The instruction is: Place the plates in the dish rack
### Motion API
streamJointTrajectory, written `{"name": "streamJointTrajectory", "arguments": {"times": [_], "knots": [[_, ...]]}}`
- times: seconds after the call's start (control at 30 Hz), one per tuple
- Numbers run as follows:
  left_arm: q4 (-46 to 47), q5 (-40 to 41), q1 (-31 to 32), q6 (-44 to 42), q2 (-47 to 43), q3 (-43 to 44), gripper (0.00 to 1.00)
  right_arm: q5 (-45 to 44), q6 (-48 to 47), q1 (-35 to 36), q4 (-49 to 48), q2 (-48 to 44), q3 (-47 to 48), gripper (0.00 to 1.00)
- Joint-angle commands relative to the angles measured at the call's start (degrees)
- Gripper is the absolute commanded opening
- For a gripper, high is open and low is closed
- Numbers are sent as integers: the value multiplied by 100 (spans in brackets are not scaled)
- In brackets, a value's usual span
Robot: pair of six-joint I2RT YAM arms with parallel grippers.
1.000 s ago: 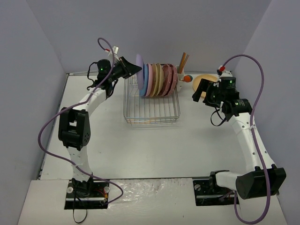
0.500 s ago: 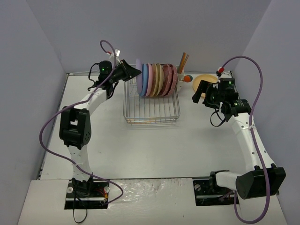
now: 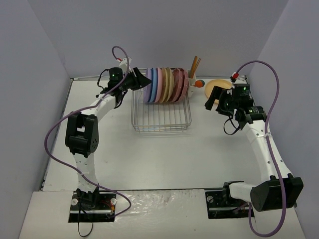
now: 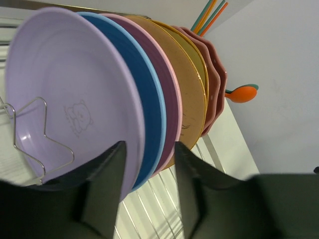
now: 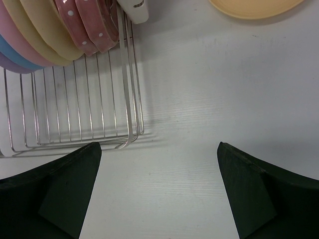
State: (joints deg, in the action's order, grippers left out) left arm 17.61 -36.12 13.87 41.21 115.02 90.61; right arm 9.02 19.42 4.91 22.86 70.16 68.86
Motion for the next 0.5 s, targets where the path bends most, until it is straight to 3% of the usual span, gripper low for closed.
{"name": "streamJointTrajectory", "arguments": {"times": [0.0,0.2,0.47], "knots": [[296,52,32,-209,-174,361,44,0,-1,-25,-418,19,38,99],[52,278,20,-375,-654,140,54,-410,302,-58,-501,200,142,99],[-1384,1649,-7,-1571,-2106,-398,74,-1456,1371,-533,-595,941,269,97]]}}
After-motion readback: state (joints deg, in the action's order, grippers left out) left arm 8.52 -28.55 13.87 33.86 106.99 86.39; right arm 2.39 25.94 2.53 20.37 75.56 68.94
